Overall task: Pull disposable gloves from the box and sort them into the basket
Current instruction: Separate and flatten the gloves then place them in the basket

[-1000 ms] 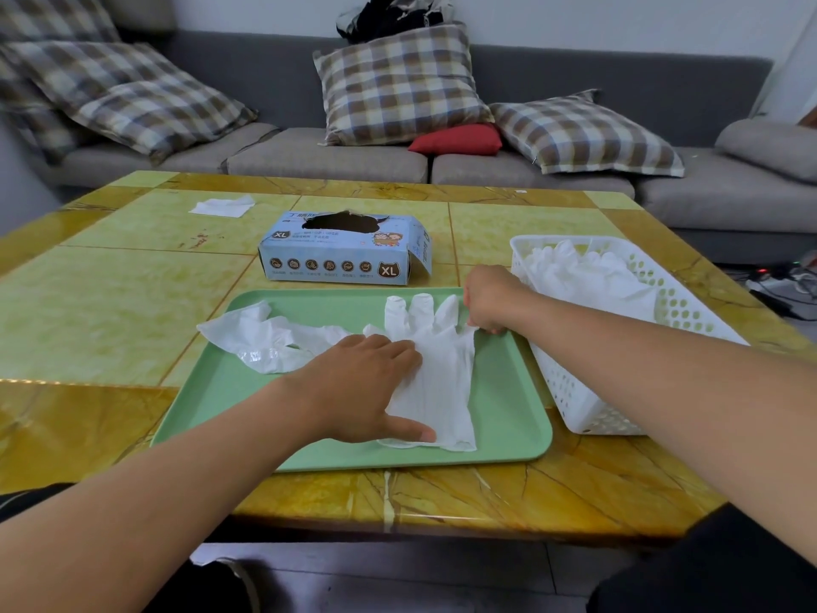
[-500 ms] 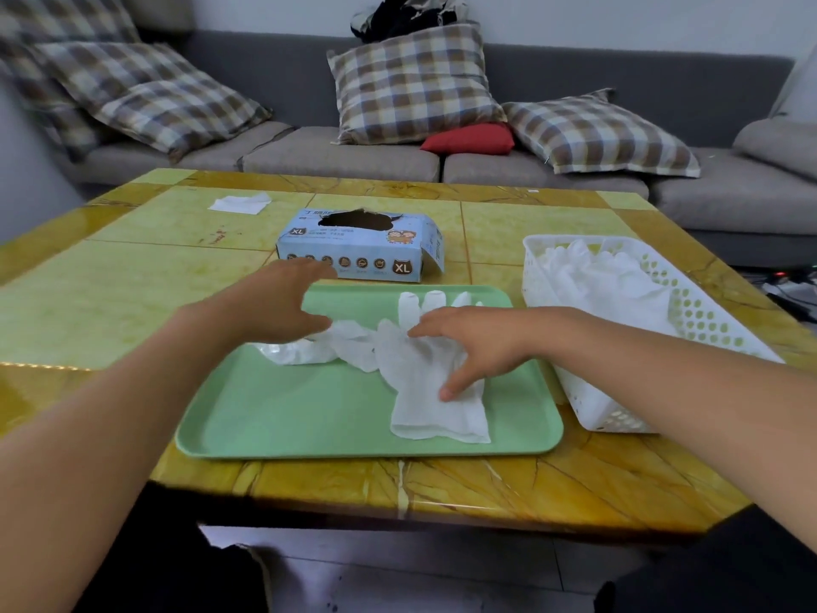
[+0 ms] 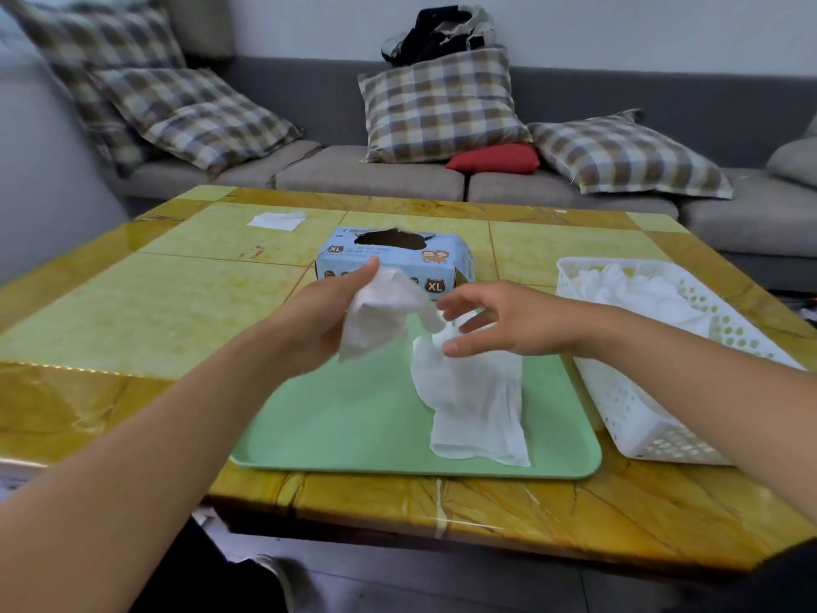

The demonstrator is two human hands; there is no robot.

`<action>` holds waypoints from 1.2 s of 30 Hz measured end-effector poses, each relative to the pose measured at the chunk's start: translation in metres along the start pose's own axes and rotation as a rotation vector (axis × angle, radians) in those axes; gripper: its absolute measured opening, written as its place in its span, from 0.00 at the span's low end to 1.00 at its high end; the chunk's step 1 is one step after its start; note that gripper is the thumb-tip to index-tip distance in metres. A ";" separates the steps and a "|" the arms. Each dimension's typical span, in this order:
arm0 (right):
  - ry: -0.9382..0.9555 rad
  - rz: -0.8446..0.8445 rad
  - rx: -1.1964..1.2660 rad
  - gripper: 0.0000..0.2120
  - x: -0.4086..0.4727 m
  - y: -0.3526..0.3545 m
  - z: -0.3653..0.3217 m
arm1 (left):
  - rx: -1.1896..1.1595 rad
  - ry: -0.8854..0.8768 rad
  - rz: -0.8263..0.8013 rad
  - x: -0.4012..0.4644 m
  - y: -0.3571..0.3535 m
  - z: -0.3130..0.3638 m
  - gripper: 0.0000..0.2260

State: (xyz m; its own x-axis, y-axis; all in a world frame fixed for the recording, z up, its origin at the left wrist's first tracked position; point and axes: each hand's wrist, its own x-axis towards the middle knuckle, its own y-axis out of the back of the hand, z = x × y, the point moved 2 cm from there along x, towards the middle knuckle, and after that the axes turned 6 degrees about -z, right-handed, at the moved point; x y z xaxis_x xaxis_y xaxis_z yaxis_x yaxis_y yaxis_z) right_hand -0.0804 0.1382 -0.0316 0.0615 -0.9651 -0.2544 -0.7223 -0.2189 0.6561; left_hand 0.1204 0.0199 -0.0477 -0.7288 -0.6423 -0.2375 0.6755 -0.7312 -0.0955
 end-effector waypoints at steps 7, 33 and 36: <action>0.040 0.033 0.862 0.22 -0.001 -0.014 -0.011 | -0.378 0.053 -0.169 0.005 -0.047 0.000 0.24; 0.358 0.307 -0.245 0.25 -0.023 -0.014 -0.031 | -0.694 0.082 -0.381 -0.004 -0.082 -0.004 0.46; 0.355 0.383 -0.099 0.19 -0.020 -0.012 -0.030 | -0.780 0.030 -0.417 -0.004 -0.084 -0.001 0.47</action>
State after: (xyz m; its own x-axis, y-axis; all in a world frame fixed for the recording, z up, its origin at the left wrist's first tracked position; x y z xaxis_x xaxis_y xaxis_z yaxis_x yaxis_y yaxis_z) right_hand -0.0521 0.1554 -0.0131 0.0478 -0.9640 0.2617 -0.6716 0.1629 0.7228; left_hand 0.0666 0.0839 -0.0397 -0.9371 -0.3437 -0.0605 0.2476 -0.5326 -0.8093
